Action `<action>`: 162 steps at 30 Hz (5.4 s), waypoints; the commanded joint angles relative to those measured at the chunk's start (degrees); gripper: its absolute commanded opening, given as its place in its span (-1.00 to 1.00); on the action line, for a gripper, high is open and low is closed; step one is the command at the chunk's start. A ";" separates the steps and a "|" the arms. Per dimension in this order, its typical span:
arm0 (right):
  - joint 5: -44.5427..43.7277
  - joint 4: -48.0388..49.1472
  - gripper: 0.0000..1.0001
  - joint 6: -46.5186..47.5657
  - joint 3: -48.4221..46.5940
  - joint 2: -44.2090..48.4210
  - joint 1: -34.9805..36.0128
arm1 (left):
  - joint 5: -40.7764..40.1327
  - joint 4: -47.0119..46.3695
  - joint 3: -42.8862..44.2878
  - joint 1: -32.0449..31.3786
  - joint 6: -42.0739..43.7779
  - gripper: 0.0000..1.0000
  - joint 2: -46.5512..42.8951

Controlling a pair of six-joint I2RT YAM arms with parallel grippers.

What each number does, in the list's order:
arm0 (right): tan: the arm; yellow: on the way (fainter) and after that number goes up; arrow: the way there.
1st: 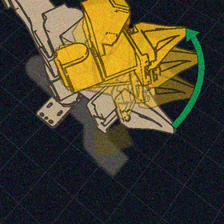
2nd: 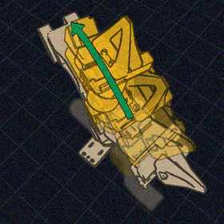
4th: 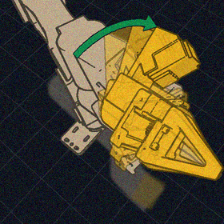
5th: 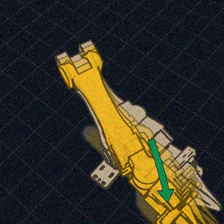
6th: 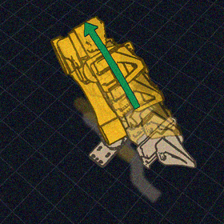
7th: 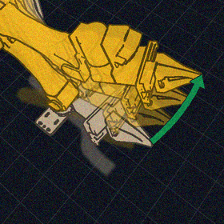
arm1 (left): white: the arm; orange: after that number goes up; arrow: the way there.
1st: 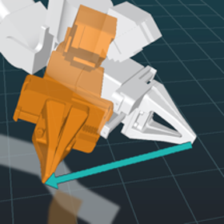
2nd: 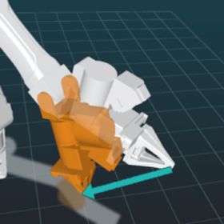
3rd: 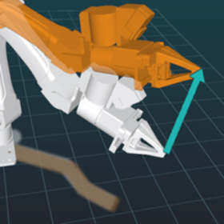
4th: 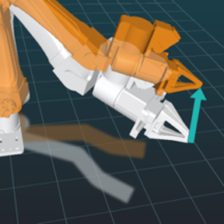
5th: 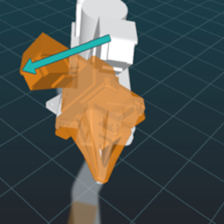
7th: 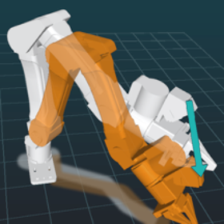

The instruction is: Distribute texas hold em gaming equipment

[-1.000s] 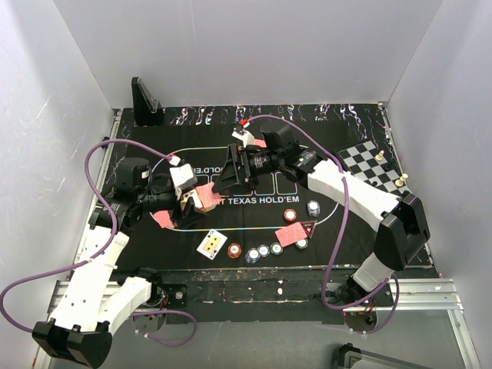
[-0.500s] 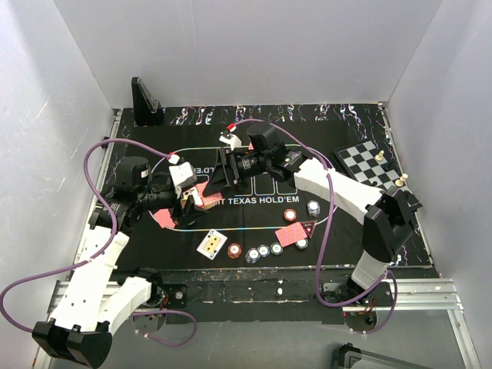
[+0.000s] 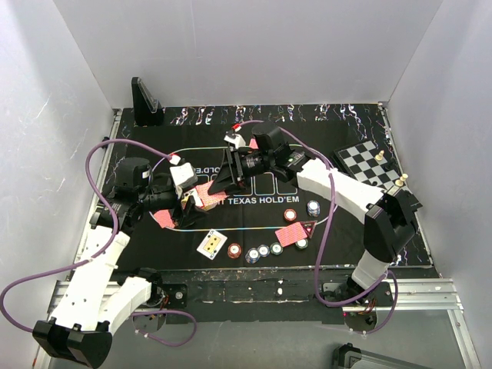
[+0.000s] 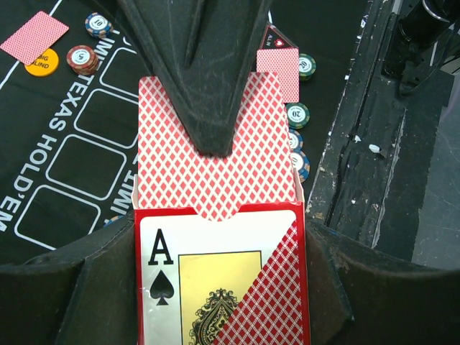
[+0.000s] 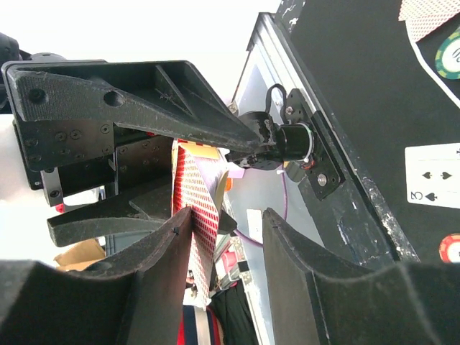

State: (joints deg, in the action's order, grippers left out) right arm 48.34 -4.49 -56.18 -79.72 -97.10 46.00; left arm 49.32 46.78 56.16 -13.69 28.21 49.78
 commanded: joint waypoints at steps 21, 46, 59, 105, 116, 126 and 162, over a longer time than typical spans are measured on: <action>-1.58 -8.34 -0.79 4.15 3.17 9.56 -8.19 | 2.71 -3.54 0.79 -0.19 -1.14 -1.00 -0.91; -14.31 -14.93 -0.95 11.27 -36.71 -34.54 -30.79 | 3.85 -2.75 1.85 -0.19 -3.77 -1.00 -1.96; -19.32 -14.13 0.07 7.93 -41.65 -44.40 -31.06 | 3.94 -1.08 1.05 -0.11 -3.86 -1.00 -3.29; -1.67 -15.99 0.82 12.50 -12.47 -2.91 3.57 | 2.80 1.47 2.90 -0.11 0.89 -1.00 -1.70; -0.35 -12.48 0.14 8.90 -9.23 -1.52 2.96 | 2.89 1.64 3.08 -0.19 1.06 -1.00 -1.79; 0.18 -7.29 -0.22 4.94 -0.88 4.63 -0.29 | 3.06 1.29 3.25 -0.19 0.62 -1.00 -1.61; -8.49 -22.48 -0.97 19.61 21.70 21.78 -21.29 | 3.15 1.73 2.11 -0.11 0.97 -1.00 -3.55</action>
State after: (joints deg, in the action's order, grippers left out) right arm 46.11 -21.80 -43.42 -63.22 -76.20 27.51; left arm 50.43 49.71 56.75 -13.72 28.56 47.29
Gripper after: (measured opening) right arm 0.023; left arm 0.644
